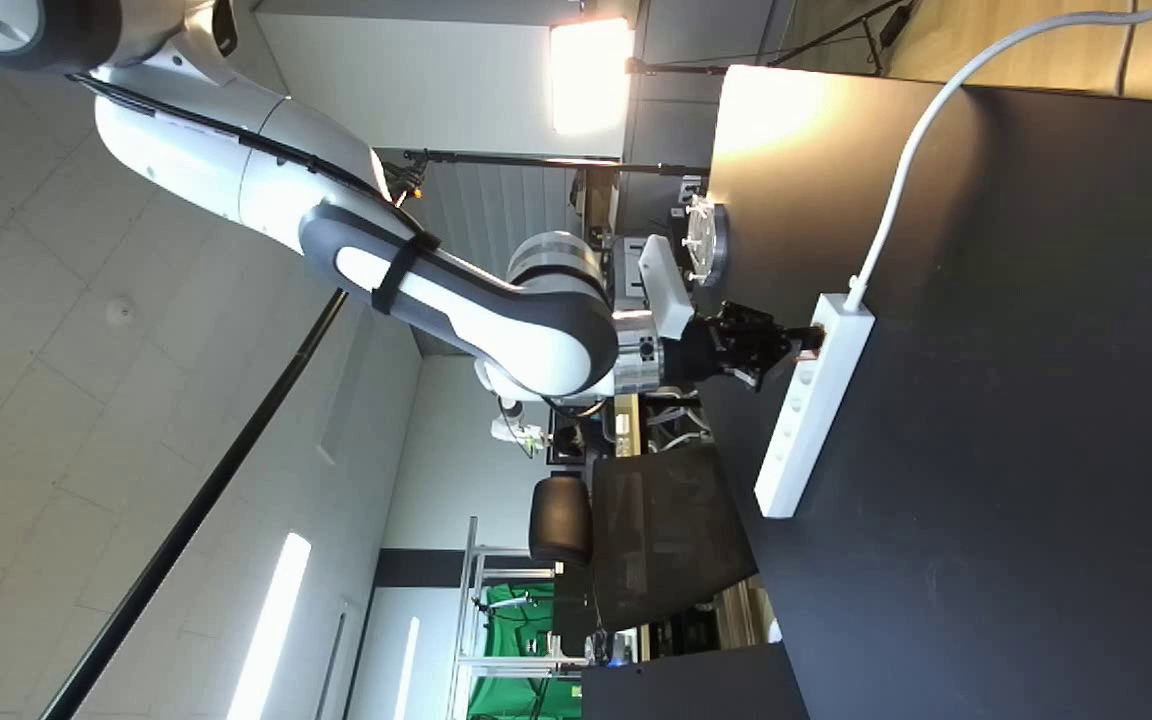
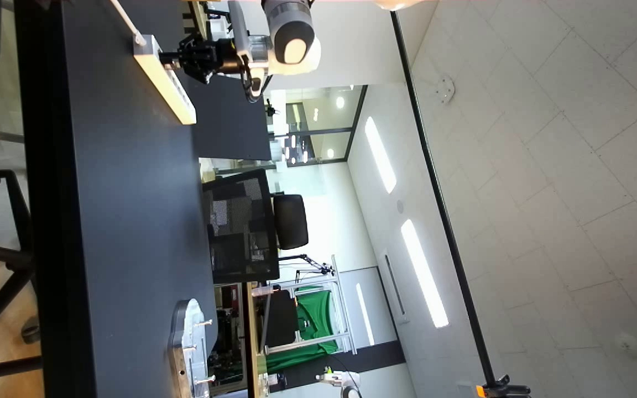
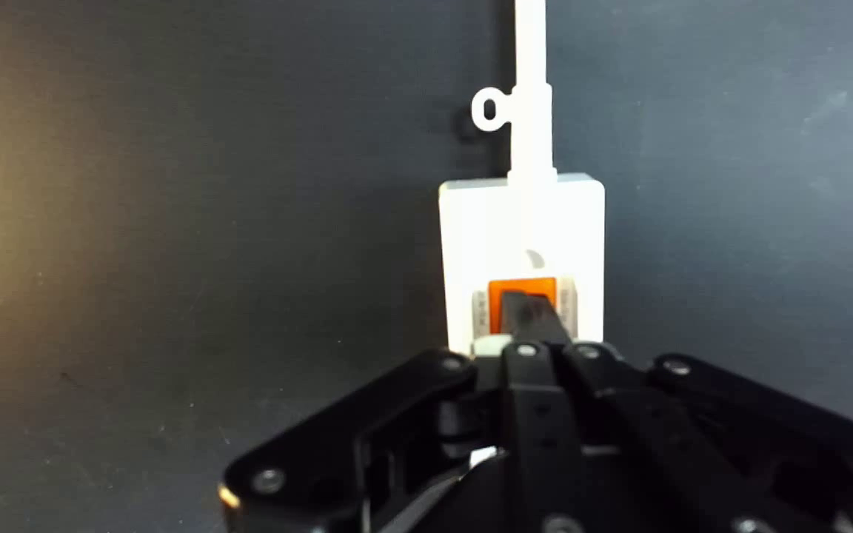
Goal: Turn on the extension cable
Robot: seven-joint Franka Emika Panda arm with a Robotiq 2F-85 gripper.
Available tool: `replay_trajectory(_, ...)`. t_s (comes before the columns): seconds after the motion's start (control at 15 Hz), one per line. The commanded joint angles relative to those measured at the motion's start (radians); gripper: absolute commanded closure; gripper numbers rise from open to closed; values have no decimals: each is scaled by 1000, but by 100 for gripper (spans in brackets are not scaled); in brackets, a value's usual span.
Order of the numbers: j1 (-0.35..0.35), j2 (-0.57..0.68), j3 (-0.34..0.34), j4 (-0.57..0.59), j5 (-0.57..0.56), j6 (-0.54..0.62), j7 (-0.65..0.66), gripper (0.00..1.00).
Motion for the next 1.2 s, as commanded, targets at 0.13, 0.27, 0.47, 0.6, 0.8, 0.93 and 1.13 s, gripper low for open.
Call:
replay_trajectory(0.13, 82, 10, -28, -15, -68, 18, 102, 100)
replay_trajectory(0.27, 101, 19, -34, -14, -80, 11, 120, 100)
replay_trajectory(0.47, 164, 30, -87, -16, -163, 19, 183, 100)
replay_trajectory(0.6, 195, 24, -113, -12, -211, 9, 217, 100)
replay_trajectory(0.8, 250, -11, -166, 3, -294, -21, 268, 100)
replay_trajectory(0.93, 258, -58, -178, 13, -327, -76, 262, 100)
replay_trajectory(1.13, 176, -165, -92, 31, -258, -221, 143, 100)
